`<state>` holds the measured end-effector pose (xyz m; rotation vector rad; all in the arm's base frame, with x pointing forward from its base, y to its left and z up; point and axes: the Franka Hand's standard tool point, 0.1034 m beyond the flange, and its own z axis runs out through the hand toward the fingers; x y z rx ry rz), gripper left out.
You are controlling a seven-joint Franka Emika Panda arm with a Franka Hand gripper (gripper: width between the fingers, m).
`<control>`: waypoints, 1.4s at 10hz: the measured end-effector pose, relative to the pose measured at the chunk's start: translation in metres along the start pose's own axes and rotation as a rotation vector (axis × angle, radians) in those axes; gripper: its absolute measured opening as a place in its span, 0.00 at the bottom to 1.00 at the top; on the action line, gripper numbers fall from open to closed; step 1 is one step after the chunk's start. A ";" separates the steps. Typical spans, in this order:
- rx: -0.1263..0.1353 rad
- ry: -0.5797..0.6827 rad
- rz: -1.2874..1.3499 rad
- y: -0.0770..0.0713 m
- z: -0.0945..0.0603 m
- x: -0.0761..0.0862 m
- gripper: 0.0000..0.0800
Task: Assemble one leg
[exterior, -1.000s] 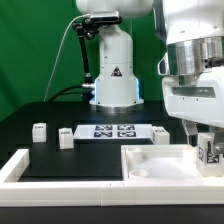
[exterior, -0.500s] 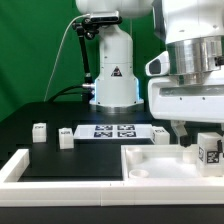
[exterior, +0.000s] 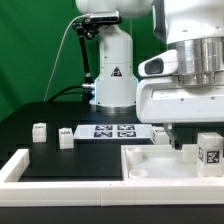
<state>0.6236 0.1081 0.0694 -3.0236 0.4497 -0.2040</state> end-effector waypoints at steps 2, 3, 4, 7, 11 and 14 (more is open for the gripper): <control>-0.028 -0.007 -0.181 -0.006 -0.001 -0.001 0.81; -0.057 -0.010 -0.358 -0.009 -0.002 0.003 0.81; -0.066 -0.008 -0.447 -0.011 -0.002 0.005 0.81; -0.066 -0.009 -0.506 -0.008 -0.002 0.006 0.66; -0.066 -0.010 -0.471 -0.008 -0.001 0.006 0.36; -0.038 0.012 -0.094 -0.006 -0.001 0.006 0.36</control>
Offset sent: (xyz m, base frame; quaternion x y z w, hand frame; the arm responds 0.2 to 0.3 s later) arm 0.0131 0.0069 0.0020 -0.0525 -0.0144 -0.3099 0.9492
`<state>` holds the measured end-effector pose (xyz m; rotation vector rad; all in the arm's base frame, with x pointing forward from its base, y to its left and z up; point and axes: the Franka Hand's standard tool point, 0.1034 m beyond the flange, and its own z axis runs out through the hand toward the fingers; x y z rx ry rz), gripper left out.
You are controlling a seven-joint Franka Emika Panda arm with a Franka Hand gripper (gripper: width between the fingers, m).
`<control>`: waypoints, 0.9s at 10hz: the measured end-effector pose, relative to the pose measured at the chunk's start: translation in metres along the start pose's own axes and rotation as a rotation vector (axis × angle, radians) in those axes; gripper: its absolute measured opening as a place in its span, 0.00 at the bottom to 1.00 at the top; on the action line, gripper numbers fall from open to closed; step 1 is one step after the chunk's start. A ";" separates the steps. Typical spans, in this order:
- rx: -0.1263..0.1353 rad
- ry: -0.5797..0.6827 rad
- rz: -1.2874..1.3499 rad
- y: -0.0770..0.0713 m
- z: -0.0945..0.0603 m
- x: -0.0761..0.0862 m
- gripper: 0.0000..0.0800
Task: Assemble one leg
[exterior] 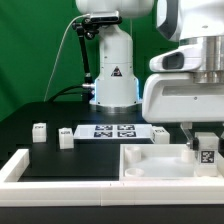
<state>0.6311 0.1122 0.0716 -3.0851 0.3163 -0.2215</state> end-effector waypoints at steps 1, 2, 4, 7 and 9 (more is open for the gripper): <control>0.003 0.010 0.101 -0.001 0.000 -0.001 0.36; 0.003 0.020 0.183 0.000 0.000 -0.001 0.36; -0.015 0.033 0.326 0.005 0.000 -0.001 0.37; -0.048 0.056 0.558 0.022 0.000 -0.001 0.39; -0.067 0.074 0.692 0.034 -0.001 -0.001 0.40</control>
Offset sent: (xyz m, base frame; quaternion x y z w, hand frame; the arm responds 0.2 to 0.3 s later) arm -0.0057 0.0023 0.0007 -0.0222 0.0179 0.2666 0.9634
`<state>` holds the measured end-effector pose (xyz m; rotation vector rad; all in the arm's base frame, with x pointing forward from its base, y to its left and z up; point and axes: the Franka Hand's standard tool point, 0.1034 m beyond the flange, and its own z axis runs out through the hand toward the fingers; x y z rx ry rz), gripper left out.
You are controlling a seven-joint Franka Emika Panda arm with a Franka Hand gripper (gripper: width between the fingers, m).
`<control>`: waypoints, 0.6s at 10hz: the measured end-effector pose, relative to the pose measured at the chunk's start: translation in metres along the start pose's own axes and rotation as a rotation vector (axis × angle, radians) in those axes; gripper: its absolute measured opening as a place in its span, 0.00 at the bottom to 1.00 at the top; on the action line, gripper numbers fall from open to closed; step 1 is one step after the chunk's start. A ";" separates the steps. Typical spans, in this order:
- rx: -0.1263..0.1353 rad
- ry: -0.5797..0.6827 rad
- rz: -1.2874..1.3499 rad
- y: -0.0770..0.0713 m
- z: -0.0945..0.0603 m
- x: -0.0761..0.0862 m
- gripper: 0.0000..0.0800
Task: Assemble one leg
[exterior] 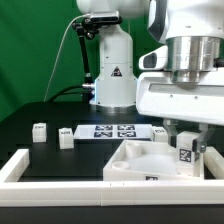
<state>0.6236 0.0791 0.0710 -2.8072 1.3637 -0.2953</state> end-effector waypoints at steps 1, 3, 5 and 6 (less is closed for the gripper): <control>-0.007 0.002 0.045 0.002 0.000 0.002 0.40; -0.010 0.005 0.043 0.003 0.000 0.003 0.40; -0.010 0.004 0.043 0.003 0.000 0.002 0.75; -0.010 0.004 0.043 0.003 0.001 0.002 0.75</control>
Offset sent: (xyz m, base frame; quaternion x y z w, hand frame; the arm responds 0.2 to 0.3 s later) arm 0.0000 0.0000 0.0000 0.0000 0.0000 0.0000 1.0000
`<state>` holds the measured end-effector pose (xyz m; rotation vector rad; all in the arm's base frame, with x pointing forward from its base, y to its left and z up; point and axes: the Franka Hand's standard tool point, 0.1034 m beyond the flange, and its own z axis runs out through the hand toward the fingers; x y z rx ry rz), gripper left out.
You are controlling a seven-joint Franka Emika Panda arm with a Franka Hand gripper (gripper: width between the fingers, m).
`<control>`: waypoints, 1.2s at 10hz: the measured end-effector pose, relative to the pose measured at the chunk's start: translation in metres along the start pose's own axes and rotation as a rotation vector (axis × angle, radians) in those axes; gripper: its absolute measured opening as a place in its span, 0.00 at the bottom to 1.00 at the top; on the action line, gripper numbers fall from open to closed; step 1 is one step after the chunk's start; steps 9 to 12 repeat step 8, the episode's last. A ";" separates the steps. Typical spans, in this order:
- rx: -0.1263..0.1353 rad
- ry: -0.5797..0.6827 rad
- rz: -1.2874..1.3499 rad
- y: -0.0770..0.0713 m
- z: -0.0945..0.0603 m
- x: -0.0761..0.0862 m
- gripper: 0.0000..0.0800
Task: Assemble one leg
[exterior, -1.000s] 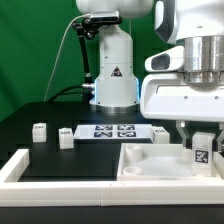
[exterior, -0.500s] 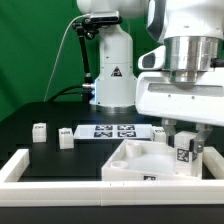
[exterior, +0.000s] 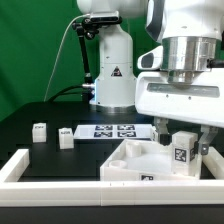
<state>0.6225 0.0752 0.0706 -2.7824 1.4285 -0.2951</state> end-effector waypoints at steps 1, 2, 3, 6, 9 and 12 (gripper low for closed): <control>0.000 0.000 0.000 0.000 0.000 0.000 0.80; 0.000 0.000 0.000 0.000 0.000 0.000 0.81; 0.000 0.000 0.000 0.000 0.000 0.000 0.81; -0.001 0.000 0.000 0.000 0.000 0.000 0.81; -0.001 0.000 0.000 0.000 0.000 0.000 0.81; -0.001 0.000 0.000 0.000 0.000 0.000 0.81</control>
Offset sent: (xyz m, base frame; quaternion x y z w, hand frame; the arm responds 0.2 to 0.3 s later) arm 0.0000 0.0000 0.0000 0.0000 0.0000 0.0000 1.0000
